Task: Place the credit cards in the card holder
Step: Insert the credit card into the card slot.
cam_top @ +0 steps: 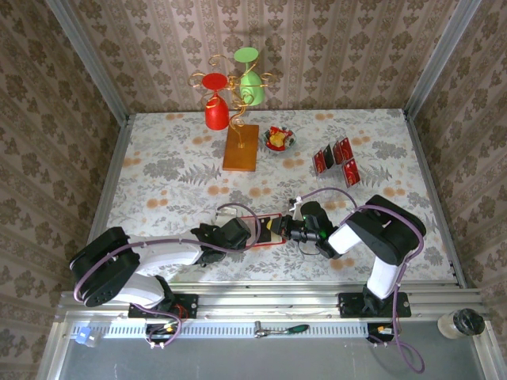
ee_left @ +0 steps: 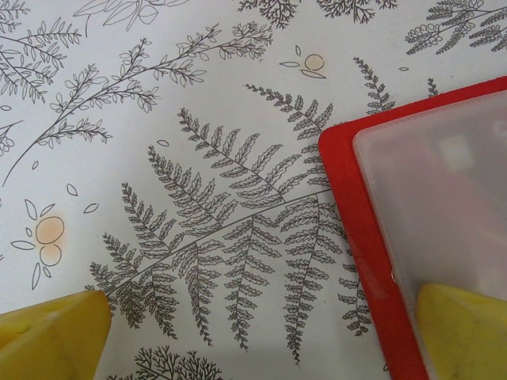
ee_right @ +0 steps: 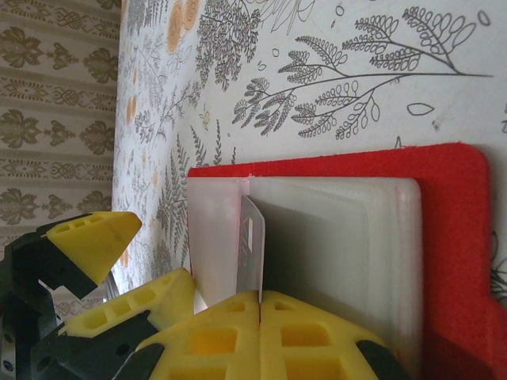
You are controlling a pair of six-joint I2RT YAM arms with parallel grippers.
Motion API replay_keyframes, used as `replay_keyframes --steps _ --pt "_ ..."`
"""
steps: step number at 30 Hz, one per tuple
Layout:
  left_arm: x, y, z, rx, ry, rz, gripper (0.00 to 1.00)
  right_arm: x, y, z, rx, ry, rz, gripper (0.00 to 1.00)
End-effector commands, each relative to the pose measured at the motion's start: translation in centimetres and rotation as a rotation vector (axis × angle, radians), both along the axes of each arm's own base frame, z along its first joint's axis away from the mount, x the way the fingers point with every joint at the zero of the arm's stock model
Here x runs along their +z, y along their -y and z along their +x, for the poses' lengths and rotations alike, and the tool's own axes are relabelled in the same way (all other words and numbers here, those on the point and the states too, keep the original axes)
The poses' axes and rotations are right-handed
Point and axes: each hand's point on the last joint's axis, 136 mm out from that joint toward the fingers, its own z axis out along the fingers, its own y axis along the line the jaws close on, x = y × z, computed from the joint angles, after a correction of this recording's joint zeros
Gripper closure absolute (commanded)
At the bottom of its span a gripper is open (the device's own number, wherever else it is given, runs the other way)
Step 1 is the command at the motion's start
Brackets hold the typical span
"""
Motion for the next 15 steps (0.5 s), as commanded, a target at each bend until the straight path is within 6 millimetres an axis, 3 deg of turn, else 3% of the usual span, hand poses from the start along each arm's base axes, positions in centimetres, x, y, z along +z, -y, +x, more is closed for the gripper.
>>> replay_keyframes --steps 1,15 --pt "-0.93 -1.8 -0.87 0.011 -0.024 0.07 0.0 -3.81 1.36 -2.27 0.008 -0.137 -0.118 1.0" --pt "-0.95 -1.78 -0.88 0.013 -0.025 0.067 0.0 -4.56 0.59 -2.35 0.045 -0.186 -0.13 1.0"
